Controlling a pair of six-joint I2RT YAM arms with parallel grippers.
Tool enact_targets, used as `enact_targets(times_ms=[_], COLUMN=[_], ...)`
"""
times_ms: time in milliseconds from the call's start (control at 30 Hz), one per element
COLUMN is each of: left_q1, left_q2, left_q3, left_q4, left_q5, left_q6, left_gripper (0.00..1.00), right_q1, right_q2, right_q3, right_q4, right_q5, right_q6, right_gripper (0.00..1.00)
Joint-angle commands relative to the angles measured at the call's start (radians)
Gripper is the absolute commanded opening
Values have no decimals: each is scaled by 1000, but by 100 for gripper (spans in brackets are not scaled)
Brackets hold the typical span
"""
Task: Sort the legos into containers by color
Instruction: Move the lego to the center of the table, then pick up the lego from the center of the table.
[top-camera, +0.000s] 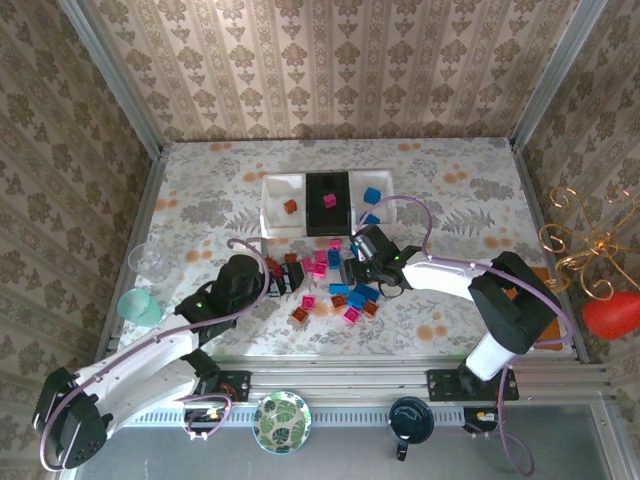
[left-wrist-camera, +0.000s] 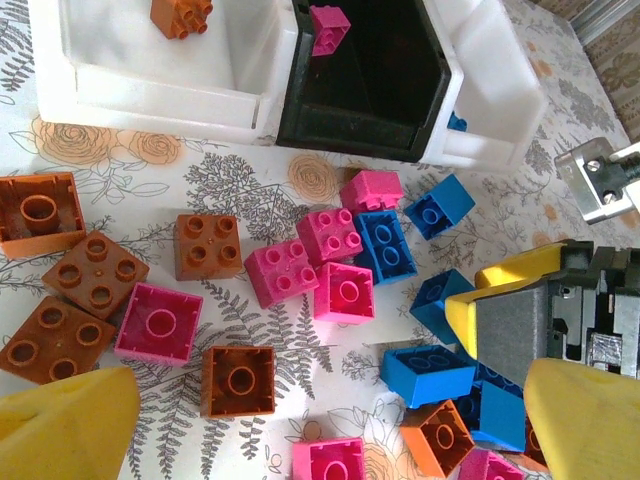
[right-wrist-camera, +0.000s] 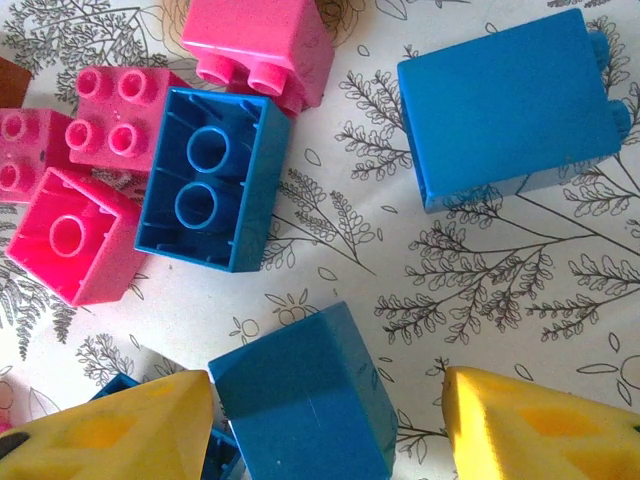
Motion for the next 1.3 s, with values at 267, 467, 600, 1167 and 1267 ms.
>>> enact_targets(times_ms=[267,467,600,1167,1267], left_q1=[16,21,21,30,31], left_q2=[24,35,45,11,-12], left_q3=[1,4,0,-16,-18], left_q4=[6,17,24,5,-1], left_q5=[26,30,38,30,20], left_q6=[-8,-6,-12,-13,-11], left_gripper=[100,100,100,100,100], right_q1=[-73,-65,-66,-66,-89], right_q2=[-76,-81,9,-96,-190], right_q3=[-20,20,57,39,53], right_q4=[-65,-74,-105,-81,-74], right_q5=[114,57,70,7,-13], right_q6=[38,-30,-42,-106,-120], right_gripper=[55,69,71,30,28])
